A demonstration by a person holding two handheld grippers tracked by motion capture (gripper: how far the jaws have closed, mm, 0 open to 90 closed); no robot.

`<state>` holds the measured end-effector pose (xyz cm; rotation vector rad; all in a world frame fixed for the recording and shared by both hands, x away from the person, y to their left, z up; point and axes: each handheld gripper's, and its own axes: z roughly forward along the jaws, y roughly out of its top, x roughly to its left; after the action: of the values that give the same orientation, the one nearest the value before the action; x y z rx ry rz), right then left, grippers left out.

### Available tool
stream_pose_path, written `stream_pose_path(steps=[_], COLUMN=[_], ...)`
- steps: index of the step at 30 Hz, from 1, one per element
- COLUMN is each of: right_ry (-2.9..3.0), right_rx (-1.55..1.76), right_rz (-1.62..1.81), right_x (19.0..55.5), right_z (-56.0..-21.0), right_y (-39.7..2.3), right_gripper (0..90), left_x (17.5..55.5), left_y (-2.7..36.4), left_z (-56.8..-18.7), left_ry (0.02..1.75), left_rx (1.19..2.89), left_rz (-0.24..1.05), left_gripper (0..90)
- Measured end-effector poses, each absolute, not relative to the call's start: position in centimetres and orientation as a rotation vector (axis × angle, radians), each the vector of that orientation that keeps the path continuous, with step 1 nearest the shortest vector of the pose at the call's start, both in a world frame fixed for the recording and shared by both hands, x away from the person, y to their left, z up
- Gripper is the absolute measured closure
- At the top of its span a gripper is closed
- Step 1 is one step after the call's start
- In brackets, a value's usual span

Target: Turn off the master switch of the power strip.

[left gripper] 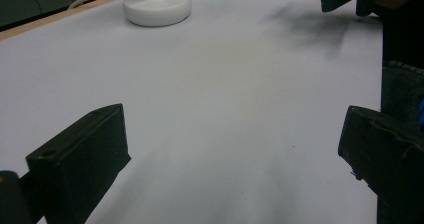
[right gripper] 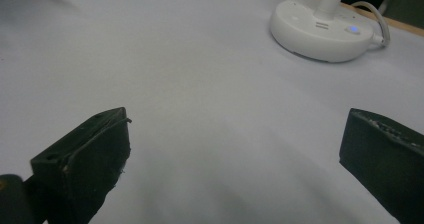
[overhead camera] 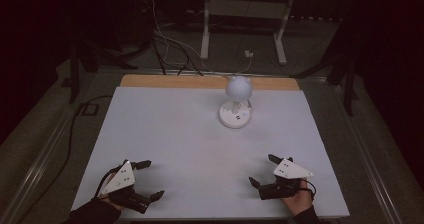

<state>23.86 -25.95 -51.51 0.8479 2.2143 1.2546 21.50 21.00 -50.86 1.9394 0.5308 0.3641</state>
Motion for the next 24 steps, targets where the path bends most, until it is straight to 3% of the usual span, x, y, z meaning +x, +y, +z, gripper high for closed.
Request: stream_pose_path(steps=[24], right_ry=[2.258], right_rx=[0.903], right_rz=[1.286], right_x=[23.97], right_z=[-51.42], right_y=[-25.91], right_gripper=[0.0], left_x=[21.57], left_y=[21.13], left_z=[-50.82], left_ry=[0.541], left_rx=[1.922], left_rz=[0.373], left_gripper=[0.3])
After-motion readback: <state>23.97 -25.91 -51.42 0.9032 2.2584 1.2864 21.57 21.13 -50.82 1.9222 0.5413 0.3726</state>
